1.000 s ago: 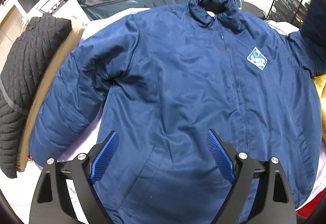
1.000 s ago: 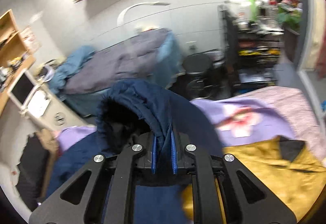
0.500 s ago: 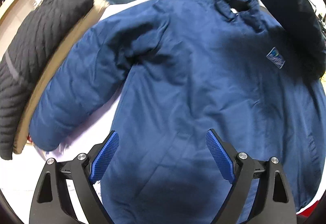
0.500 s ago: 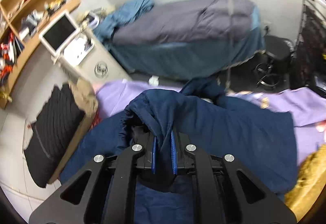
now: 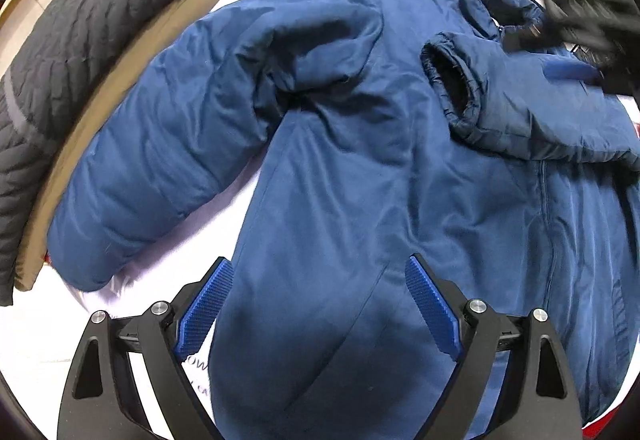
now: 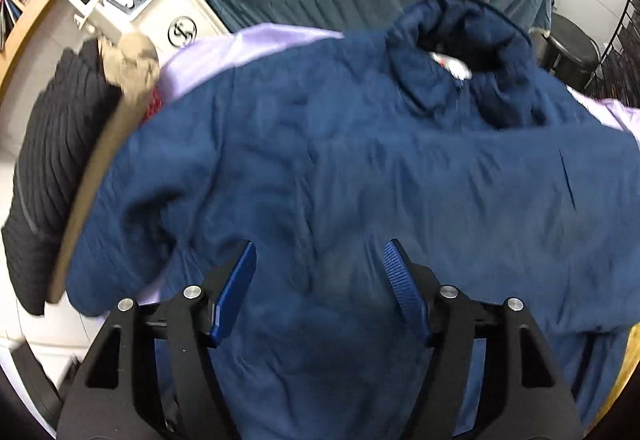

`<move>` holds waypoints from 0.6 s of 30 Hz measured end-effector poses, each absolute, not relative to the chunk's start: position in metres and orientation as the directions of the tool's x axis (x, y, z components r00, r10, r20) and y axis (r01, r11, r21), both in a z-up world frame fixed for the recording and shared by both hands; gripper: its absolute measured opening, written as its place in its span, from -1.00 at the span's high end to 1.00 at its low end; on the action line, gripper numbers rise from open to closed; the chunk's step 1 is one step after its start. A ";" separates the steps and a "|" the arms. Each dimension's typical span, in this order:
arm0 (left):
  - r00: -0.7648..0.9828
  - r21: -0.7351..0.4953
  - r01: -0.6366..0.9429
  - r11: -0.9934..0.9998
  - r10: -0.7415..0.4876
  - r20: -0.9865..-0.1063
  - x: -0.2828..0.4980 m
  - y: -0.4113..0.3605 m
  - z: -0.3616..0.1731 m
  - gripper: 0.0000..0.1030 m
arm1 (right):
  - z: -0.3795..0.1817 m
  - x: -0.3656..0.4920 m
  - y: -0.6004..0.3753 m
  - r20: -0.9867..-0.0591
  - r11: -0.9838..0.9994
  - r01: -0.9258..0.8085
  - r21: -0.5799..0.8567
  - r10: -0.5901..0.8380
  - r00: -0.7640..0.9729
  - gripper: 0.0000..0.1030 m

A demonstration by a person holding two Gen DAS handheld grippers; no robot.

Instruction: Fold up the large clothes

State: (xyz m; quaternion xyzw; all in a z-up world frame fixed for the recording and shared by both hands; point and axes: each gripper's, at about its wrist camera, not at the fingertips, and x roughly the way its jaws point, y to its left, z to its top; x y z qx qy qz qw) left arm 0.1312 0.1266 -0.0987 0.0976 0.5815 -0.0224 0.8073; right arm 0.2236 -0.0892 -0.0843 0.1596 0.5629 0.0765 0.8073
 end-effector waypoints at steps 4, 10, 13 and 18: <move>0.314 0.105 0.179 0.978 0.044 -0.948 0.144 0.109 -0.103 -0.67 | -0.086 0.191 -0.120 -0.860 0.902 0.083 0.425 0.373 0.348 -0.51; 0.311 0.070 0.234 0.970 -0.006 -0.950 0.173 0.083 -0.099 -0.68 | -0.100 0.132 -0.203 -0.891 0.890 0.268 0.370 0.258 0.374 -0.51; 0.326 0.058 0.237 0.970 -0.023 -0.945 0.198 0.070 -0.093 -0.68 | -0.109 0.109 -0.246 -0.908 0.858 0.385 0.340 0.194 0.370 -0.51; 0.323 -0.043 0.207 0.977 -0.110 -0.940 0.243 0.043 -0.091 -0.68 | -0.111 0.086 -0.286 -0.918 0.832 0.463 0.306 0.129 0.376 -0.50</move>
